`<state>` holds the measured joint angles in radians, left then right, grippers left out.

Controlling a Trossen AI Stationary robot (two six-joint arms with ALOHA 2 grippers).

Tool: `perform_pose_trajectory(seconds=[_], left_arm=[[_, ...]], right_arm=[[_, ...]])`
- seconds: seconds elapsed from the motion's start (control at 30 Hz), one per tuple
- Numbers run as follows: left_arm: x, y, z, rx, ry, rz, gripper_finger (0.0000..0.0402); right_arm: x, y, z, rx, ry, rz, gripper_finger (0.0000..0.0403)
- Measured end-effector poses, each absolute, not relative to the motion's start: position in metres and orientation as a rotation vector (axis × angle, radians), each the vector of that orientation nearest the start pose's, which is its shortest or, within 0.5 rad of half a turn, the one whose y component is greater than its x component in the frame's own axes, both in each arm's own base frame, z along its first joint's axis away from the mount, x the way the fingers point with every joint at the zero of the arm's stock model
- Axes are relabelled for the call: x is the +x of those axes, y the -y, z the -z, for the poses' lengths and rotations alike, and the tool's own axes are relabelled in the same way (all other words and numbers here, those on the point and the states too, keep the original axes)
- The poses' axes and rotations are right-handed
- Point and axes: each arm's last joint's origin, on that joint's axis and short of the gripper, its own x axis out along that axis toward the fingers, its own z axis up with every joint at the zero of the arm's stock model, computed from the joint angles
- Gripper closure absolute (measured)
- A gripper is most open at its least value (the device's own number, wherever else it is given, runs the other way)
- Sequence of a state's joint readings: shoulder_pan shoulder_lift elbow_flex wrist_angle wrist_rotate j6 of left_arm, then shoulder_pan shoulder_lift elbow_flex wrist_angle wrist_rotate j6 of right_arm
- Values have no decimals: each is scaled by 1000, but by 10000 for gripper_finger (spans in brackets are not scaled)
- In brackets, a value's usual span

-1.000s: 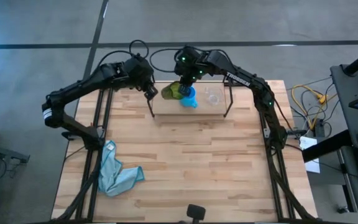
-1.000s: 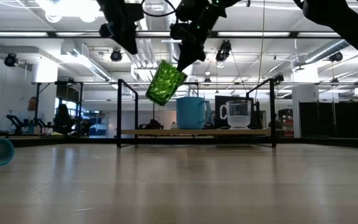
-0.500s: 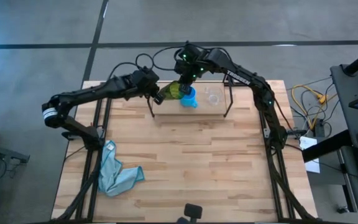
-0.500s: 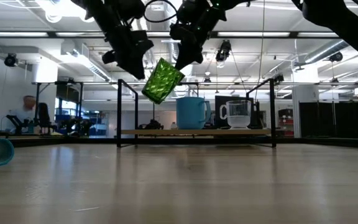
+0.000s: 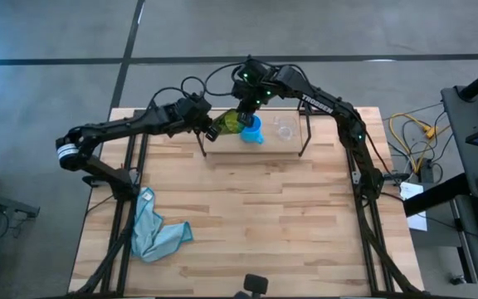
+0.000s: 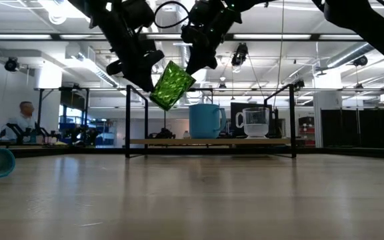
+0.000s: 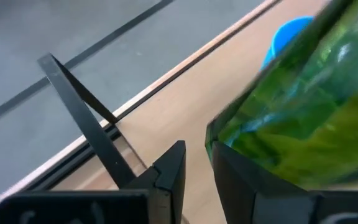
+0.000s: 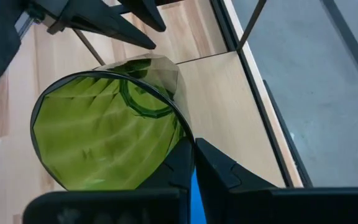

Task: Stack small to large cups/mugs on shelf
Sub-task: Put the green cup on the shelf

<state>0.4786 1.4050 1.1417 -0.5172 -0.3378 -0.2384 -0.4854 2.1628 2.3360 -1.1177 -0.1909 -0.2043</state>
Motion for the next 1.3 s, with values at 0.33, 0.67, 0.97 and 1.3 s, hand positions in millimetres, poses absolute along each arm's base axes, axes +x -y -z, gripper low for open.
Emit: perform_pose_trajectory(seconds=[0.33,0.67,0.97,1.3], left_arm=[[260,-144,-275,-314,-675,-812,336],[259,-143,-275,-309,-691,-797,336],[239,-133,-284,-307,-755,-810,336],[216,-121,-322,-296,-590,-819,336]], right_arm=[[409,201,-346,150,-901,182,394],[417,189,-343,150,-897,162,394],[418,189,-329,197,-935,171,394],[426,193,-334,160,-840,191,394]])
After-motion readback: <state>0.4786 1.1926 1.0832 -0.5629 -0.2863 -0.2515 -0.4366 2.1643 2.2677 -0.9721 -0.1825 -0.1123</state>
